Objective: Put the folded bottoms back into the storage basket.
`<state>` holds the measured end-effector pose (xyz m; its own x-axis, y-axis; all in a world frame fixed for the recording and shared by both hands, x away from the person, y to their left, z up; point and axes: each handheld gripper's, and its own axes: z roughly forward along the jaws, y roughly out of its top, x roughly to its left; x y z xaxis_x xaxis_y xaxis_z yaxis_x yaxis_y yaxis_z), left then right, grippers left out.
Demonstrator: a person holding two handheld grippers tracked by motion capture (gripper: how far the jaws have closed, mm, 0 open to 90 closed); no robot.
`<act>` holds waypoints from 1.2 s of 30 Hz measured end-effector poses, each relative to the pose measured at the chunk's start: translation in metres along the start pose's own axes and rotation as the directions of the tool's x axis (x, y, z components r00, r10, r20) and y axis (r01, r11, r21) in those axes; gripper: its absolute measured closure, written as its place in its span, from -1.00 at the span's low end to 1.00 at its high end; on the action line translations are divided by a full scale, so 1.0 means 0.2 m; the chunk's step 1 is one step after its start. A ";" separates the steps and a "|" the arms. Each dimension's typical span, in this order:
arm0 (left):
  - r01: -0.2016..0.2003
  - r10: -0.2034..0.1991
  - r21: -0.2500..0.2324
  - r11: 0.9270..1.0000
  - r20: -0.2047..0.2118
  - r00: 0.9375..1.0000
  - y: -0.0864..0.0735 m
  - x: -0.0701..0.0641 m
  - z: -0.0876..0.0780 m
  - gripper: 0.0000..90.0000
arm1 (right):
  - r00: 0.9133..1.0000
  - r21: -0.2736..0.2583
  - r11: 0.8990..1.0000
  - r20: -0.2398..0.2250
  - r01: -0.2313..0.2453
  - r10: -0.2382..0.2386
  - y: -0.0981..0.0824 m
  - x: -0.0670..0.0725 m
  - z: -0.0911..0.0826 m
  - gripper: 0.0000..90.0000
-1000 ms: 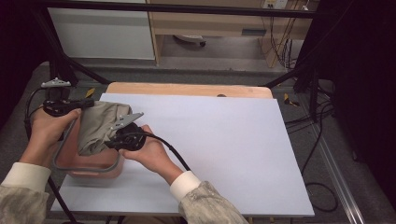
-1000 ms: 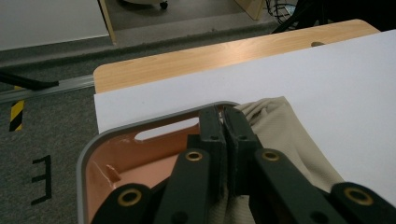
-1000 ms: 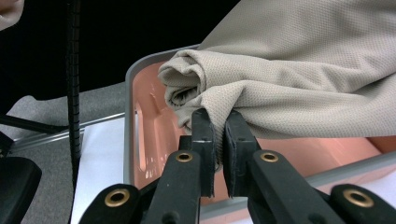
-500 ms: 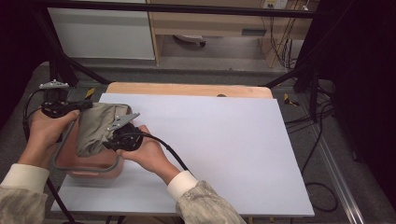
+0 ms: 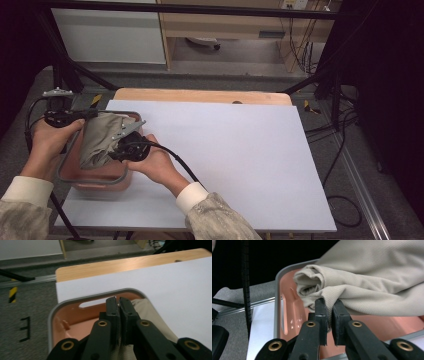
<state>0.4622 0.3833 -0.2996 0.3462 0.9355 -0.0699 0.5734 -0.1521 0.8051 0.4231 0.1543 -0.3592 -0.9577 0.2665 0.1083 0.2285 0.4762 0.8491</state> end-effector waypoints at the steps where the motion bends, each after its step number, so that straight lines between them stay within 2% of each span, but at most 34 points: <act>1: 0.008 -0.008 -0.018 1.000 -0.002 1.000 -0.01 0.01 0.01 0.72 | 1.000 0.006 1.000 0.002 -0.007 0.007 0.00 0.00 0.01 0.66; 3: 0.013 -0.014 -0.028 1.000 -0.013 1.000 -0.02 0.01 0.02 0.31 | 0.999 0.010 1.000 0.029 -0.015 0.014 0.00 0.00 0.01 0.21; 6: 0.010 -0.011 -0.058 0.998 -0.027 1.000 -0.03 -0.02 0.01 0.07 | 0.996 0.041 0.998 0.080 -0.038 0.035 0.00 -0.01 -0.06 -0.18; 8: -0.005 0.003 -0.072 0.997 -0.030 1.000 -0.04 -0.05 0.00 -0.06 | 0.992 0.029 0.999 0.120 -0.034 0.030 -0.01 -0.02 -0.13 -0.27; 10: -0.012 0.011 -0.078 0.997 -0.016 1.000 -0.06 -0.09 -0.02 -0.16 | 0.988 0.010 0.999 0.145 -0.050 0.048 -0.03 -0.03 -0.21 -0.41; 13: -0.037 0.037 -0.084 0.996 -0.012 0.999 -0.07 -0.16 -0.04 -0.26 | 0.978 -0.021 0.998 0.204 -0.051 0.054 -0.04 -0.05 -0.32 -0.61; 15: -0.052 0.051 -0.094 0.994 -0.006 0.999 -0.08 -0.22 -0.05 -0.33 | 0.972 -0.037 0.997 0.224 -0.061 0.067 -0.05 -0.06 -0.40 -0.72; 19: -0.078 0.079 -0.108 0.991 0.005 0.997 -0.08 -0.34 -0.08 -0.52 | 0.956 -0.055 0.997 0.286 -0.052 0.066 -0.07 -0.09 -0.52 -0.87; 23: -0.097 0.100 -0.121 0.988 0.019 0.995 -0.10 -0.43 -0.09 -0.63 | 0.941 -0.101 0.993 0.328 -0.052 0.083 -0.07 -0.12 -0.61 -0.86; 26: -0.096 0.100 -0.127 0.987 0.030 0.995 -0.13 -0.48 -0.08 -0.71 | 0.930 -0.140 0.989 0.353 -0.055 0.102 -0.08 -0.14 -0.66 -0.83; 31: -0.093 0.100 -0.134 0.987 0.053 0.994 -0.22 -0.56 -0.07 -0.74 | 0.922 -0.153 0.985 0.363 -0.085 0.136 -0.08 -0.18 -0.71 -0.84; 34: -0.084 0.097 -0.137 0.987 0.092 0.991 -0.26 -0.60 -0.06 -0.75 | 0.923 -0.143 0.986 0.360 -0.085 0.132 -0.09 -0.19 -0.73 -0.85; 36: -0.096 0.110 -0.135 0.986 0.100 0.989 -0.28 -0.62 -0.06 -0.77 | 0.922 -0.144 0.986 0.363 -0.087 0.135 -0.09 -0.20 -0.74 -0.86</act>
<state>0.3784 0.2788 -0.3294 0.4798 0.8765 -0.0399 0.4321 -0.1965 0.8802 0.4312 0.0107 -0.3025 -0.7886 0.6143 0.0265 0.2837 0.3253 0.9020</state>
